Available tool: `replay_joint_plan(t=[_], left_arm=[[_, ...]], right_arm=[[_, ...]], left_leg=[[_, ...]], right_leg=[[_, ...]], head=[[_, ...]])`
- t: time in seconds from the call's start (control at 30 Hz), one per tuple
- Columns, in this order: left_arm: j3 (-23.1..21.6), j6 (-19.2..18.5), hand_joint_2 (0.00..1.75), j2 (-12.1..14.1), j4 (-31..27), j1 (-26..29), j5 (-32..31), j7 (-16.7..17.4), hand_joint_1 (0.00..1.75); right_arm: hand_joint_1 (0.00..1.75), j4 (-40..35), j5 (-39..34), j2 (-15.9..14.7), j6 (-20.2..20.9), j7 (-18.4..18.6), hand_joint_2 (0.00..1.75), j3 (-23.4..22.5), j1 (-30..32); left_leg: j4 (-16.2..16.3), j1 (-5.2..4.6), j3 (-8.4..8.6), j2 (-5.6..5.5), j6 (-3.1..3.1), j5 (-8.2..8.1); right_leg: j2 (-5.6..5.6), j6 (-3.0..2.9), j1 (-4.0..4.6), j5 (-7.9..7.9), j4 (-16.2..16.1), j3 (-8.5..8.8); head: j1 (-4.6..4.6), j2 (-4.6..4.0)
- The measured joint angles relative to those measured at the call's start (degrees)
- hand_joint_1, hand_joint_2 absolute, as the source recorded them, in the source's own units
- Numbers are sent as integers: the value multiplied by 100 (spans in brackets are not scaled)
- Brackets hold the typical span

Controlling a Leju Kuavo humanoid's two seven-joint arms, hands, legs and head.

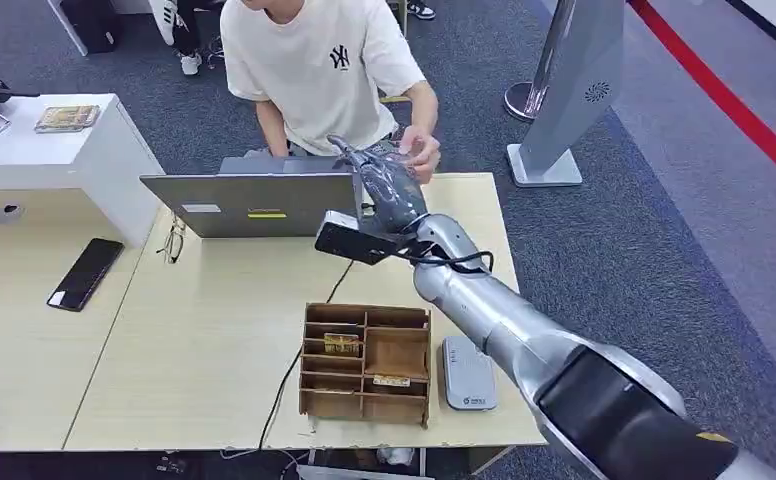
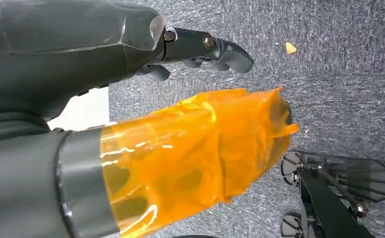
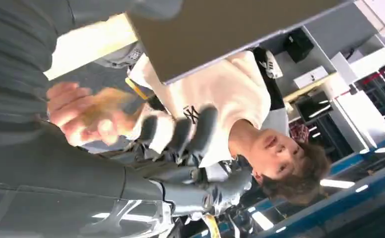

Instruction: Pass the card to the sensor for recognition and then transmit it.

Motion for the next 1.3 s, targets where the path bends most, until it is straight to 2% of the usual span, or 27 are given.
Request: replay_joint_plan(t=[0.2,0.3,0.33,0.5,0.6,0.97,1.3], left_arm=[[0,9,0,0,0,2,44,-2,0],[0,11,0,0,0,8,72,-15,0],[0,11,0,0,0,9,90,-17,0],[0,15,0,0,0,16,140,-66,0],[0,17,0,0,0,30,162,-85,0],[31,35,0,0,0,52,269,-114,0],[70,35,0,-2,0,72,326,-114,0]], right_arm=[[0,31,-393,0,183,-218,175,-28,99],[0,-83,-877,0,630,-420,175,-184,261],[0,-161,-1063,0,790,-485,0,-242,327],[0,-680,-2031,-57,1705,-706,0,-582,742],[0,-1109,-2498,-168,2063,-795,0,-767,1026],[0,-2402,-3444,-710,2666,-776,0,-1243,2035],[0,-2857,-3799,-1099,3005,-621,0,-1543,2637]], left_leg=[[0,0,0,0,0,0],[0,0,0,0,0,0],[0,0,0,0,0,0],[0,0,-1,0,0,0],[0,0,-3,-1,0,-1],[0,-1,-5,0,1,-2],[0,-1,-6,0,2,-3]], right_leg=[[0,0,0,0,0,0],[0,0,0,0,0,-1],[0,0,0,0,0,-2],[0,0,0,-1,-1,-4],[-1,0,0,-1,-1,-5],[0,0,-1,-1,-3,-7],[-1,0,-1,-1,-3,-7]], head=[[0,0],[0,0],[2,0],[0,0],[0,0],[0,0],[0,0]])
